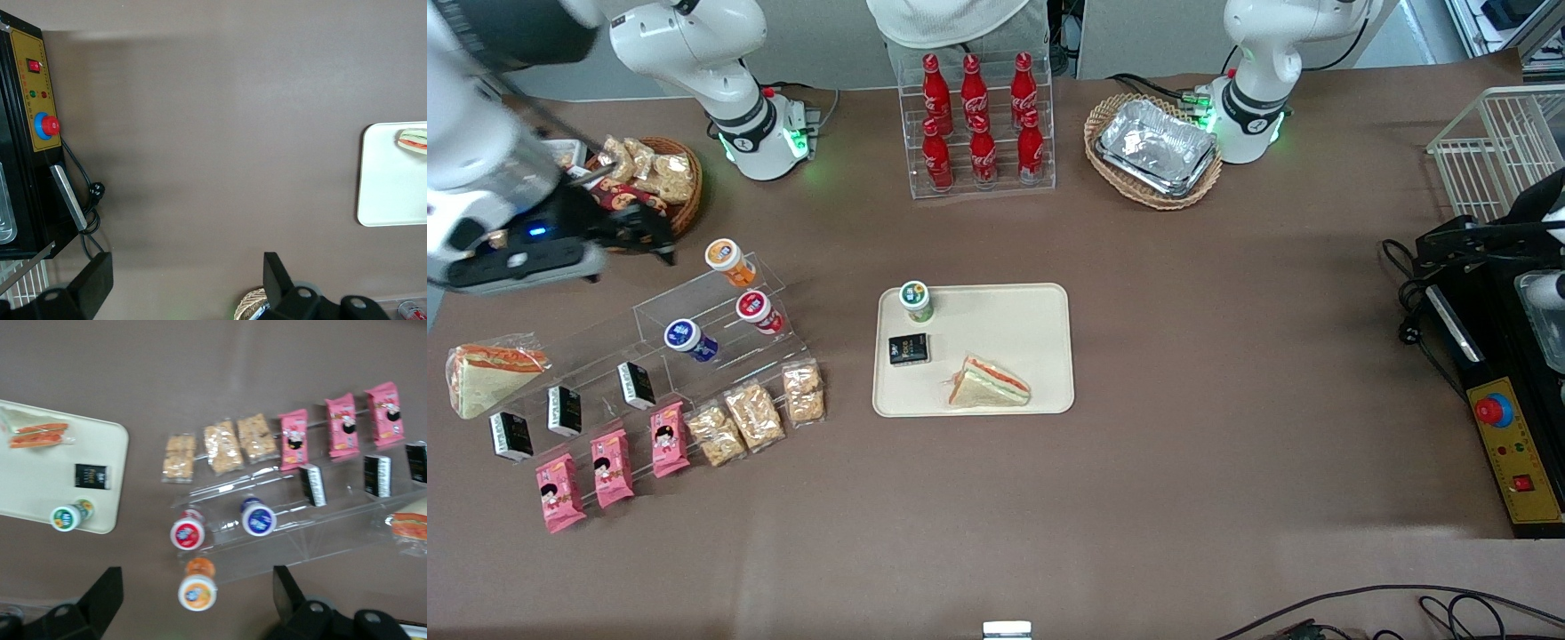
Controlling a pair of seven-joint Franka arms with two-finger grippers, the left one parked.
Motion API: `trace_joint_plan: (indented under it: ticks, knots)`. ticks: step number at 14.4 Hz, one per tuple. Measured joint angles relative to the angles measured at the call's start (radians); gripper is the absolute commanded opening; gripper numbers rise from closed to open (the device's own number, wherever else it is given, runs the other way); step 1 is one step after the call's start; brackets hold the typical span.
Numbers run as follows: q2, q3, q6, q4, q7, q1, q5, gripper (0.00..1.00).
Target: Place green gum on tray
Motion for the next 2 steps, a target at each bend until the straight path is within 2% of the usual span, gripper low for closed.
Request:
trace_joint_plan:
  ticks: [2]
  knots:
    - [0.007,0.021,0.000,-0.001,-0.062,-0.117,0.034,1.00]
